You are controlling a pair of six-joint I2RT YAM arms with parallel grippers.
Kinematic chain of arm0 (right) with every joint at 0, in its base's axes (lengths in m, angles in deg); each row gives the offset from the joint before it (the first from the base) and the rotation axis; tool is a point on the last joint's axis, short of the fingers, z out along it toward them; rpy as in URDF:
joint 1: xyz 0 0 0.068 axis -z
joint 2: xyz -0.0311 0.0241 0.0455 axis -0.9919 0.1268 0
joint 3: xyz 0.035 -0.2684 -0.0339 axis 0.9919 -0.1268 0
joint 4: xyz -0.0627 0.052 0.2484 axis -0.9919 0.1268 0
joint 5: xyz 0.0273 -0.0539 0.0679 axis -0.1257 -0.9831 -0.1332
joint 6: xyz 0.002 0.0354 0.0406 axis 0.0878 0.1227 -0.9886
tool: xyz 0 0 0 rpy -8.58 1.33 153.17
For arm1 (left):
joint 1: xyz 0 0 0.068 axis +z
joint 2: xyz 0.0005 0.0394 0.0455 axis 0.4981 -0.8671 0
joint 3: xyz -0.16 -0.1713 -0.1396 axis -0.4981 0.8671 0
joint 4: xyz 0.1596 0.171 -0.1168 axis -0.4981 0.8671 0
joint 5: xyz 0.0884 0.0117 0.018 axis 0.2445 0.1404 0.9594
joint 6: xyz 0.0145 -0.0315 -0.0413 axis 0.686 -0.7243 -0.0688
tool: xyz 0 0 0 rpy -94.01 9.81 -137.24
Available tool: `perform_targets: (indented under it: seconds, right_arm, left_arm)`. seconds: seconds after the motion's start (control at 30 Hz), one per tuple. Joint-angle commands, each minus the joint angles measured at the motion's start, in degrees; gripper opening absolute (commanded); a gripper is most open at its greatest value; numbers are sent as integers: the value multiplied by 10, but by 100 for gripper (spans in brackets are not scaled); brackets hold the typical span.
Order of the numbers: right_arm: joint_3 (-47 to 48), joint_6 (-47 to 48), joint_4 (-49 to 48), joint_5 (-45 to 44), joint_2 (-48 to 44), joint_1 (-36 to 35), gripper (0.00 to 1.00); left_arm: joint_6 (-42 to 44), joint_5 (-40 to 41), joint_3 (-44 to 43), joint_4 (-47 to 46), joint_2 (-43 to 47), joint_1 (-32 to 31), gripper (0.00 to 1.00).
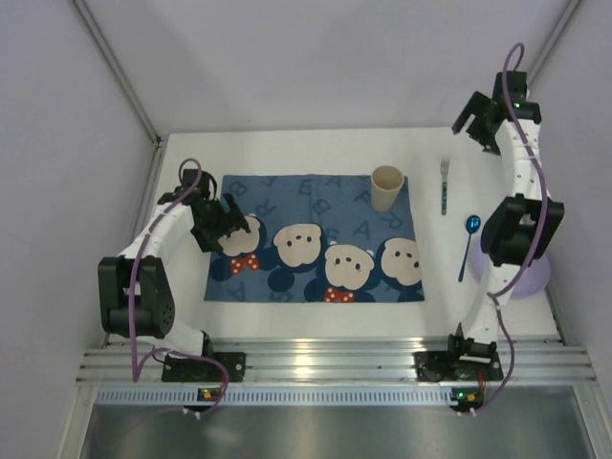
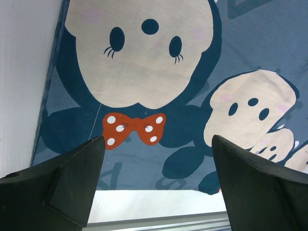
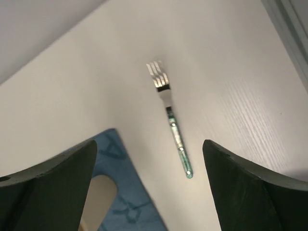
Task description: Set the dinner table for one person
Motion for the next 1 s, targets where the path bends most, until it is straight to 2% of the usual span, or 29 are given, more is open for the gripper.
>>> perform_targets:
  seconds: [0.0, 0.17, 0.73, 0.97]
  right_arm:
    - [13, -13, 58, 15, 88, 10, 91]
    - [9, 1, 60, -7, 126, 2, 82]
    - [-35, 26, 37, -52, 199, -13, 70]
    - [-24, 22, 31, -35, 234, -13, 48]
  left_arm:
    - [3, -1, -14, -14, 19, 0, 97]
    - [13, 22, -28, -2, 19, 0, 97]
    - [5, 41, -63, 17, -21, 1, 97]
    - [-4, 37, -86, 17, -43, 0, 97]
